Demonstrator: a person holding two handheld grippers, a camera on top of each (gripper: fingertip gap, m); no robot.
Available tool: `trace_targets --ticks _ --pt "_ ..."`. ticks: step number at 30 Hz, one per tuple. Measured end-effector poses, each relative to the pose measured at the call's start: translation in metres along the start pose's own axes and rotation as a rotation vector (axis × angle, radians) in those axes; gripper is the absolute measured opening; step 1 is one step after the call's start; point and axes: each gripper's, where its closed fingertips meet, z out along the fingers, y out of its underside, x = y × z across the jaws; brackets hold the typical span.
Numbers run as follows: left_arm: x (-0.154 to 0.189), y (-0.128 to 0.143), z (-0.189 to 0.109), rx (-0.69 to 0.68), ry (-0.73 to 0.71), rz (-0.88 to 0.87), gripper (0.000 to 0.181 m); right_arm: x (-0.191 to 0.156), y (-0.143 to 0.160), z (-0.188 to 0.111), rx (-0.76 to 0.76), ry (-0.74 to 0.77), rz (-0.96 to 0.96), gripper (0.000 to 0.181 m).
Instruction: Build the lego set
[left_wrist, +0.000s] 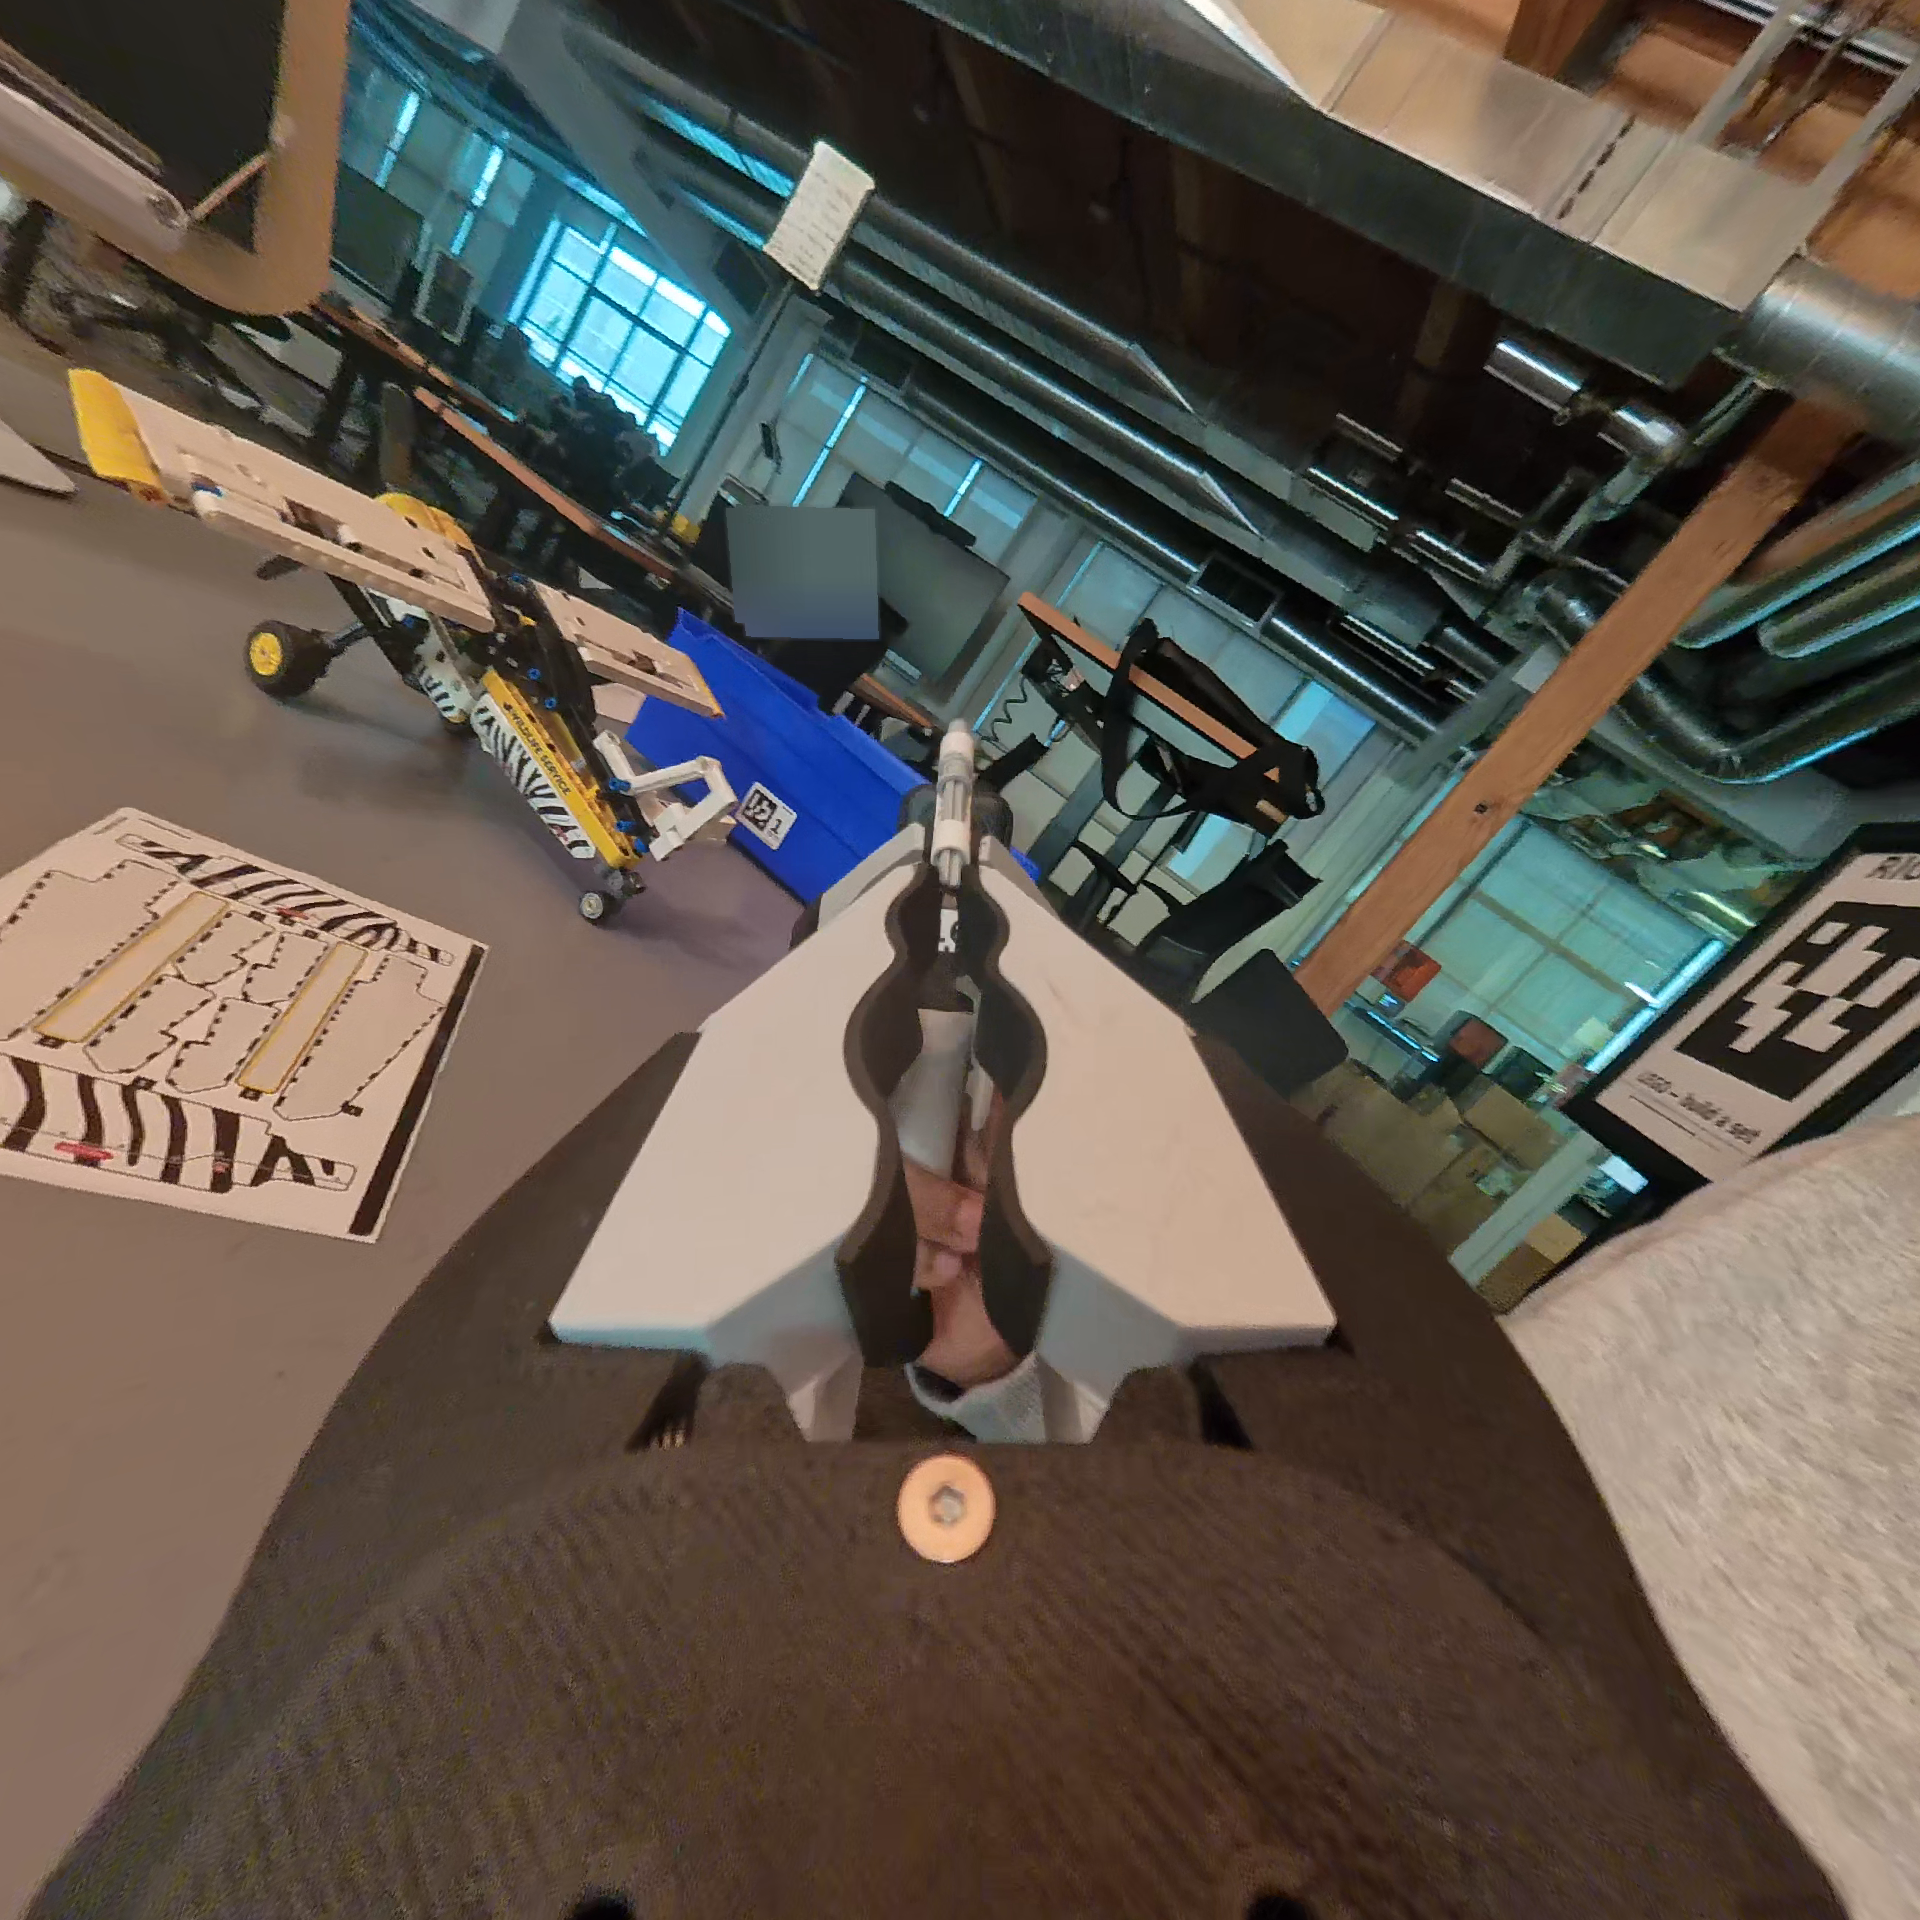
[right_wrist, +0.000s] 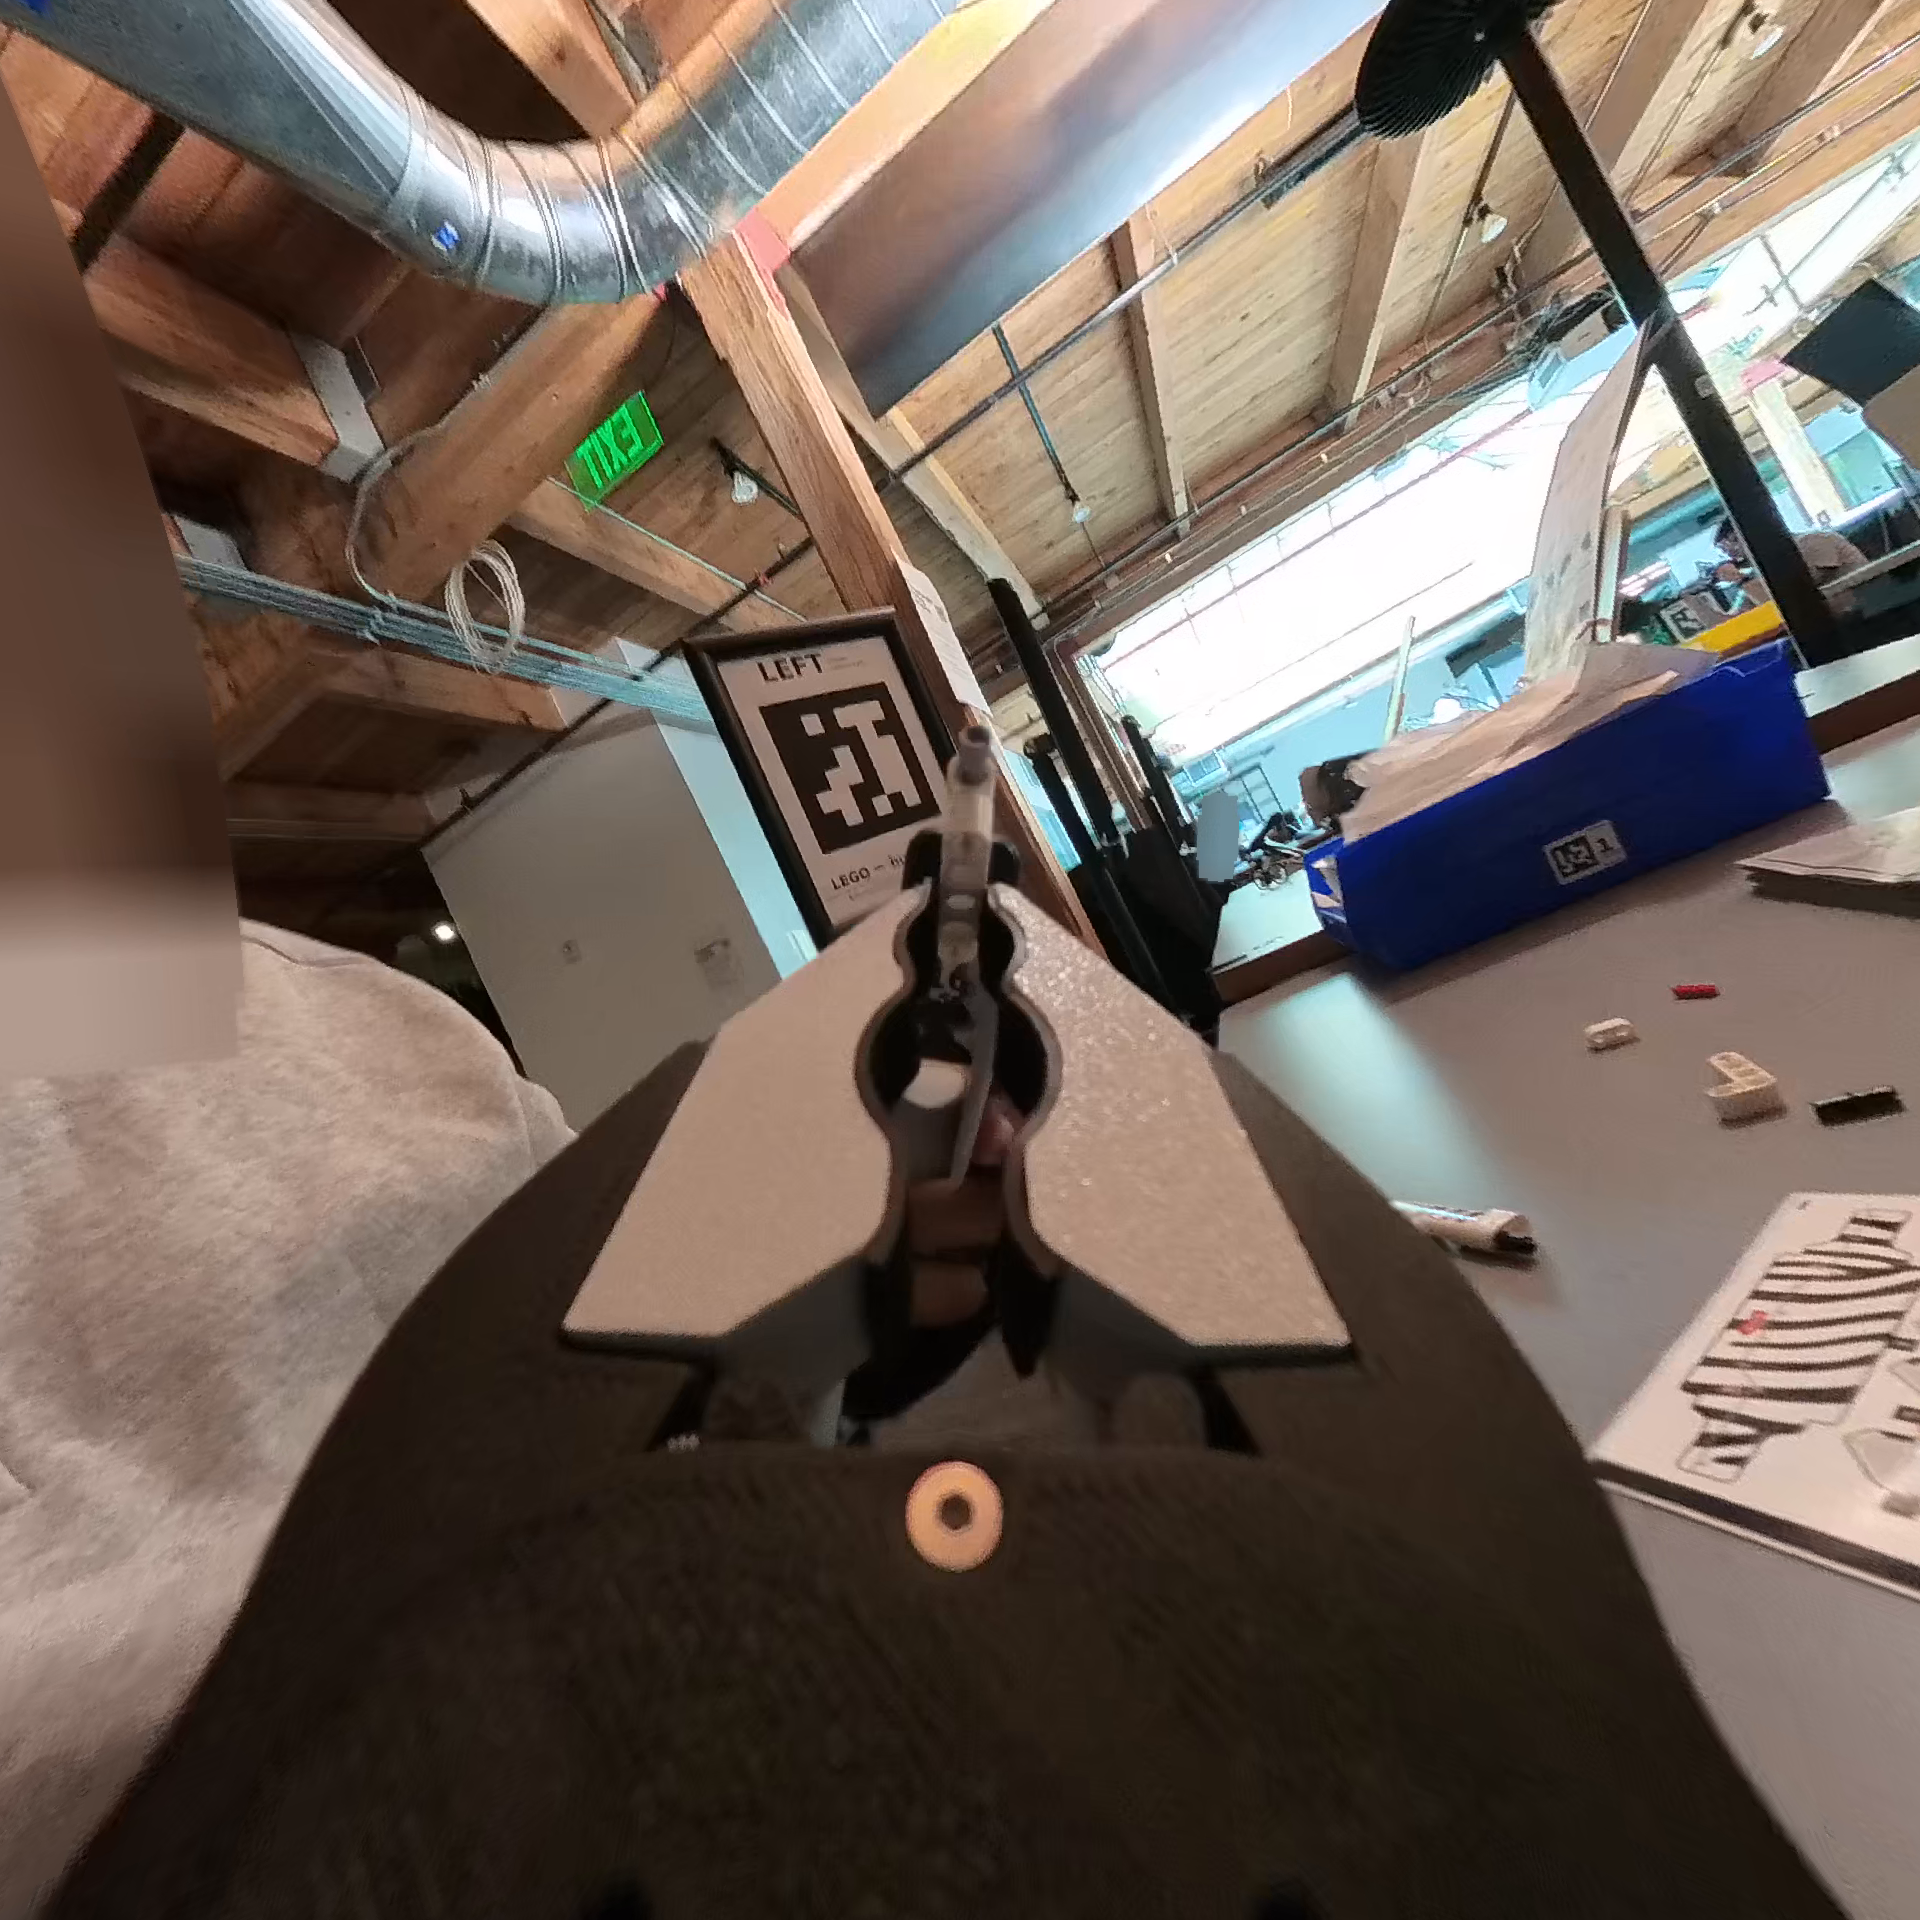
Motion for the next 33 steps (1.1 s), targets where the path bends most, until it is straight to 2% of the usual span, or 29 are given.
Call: trace_targets --ticks 13,14,16,18,20,22,26,29,33 --pt "-0.007 0.002 -0.002 0.027 -0.015 -0.052 0.004 0.011 -0.007 0.001 0.163 0.050 0.151 0.005" --pt "-0.008 0.003 -0.004 0.031 -0.015 -0.050 0.003 0.012 -0.012 -0.002 0.203 0.055 0.162 0.006" --pt "-0.014 0.007 -0.016 0.045 -0.037 -0.063 0.004 0.020 -0.062 -0.046 0.503 0.041 0.268 0.005" --pt "-0.017 -0.001 -0.024 0.082 -0.033 -0.084 0.004 0.034 -0.058 -0.064 0.372 0.221 0.143 0.006" --pt "-0.018 -0.010 -0.023 0.086 -0.032 -0.058 0.004 0.025 -0.059 -0.064 0.369 0.196 0.151 0.005" --pt "-0.018 -0.012 -0.017 0.066 -0.033 -0.027 0.004 0.029 -0.048 -0.057 0.316 0.247 0.126 0.005" --pt "-0.023 -0.004 -0.012 0.023 -0.070 -0.007 0.004 0.027 -0.044 -0.051 0.284 0.221 0.122 0.005" --pt "-0.032 -0.007 -0.017 0.017 -0.102 -0.006 0.004 0.026 -0.047 -0.054 0.307 0.197 0.136 0.005" --pt "-0.052 -0.025 -0.036 0.039 -0.171 -0.011 0.004 0.026 -0.044 -0.052 0.283 0.208 0.116 0.005"
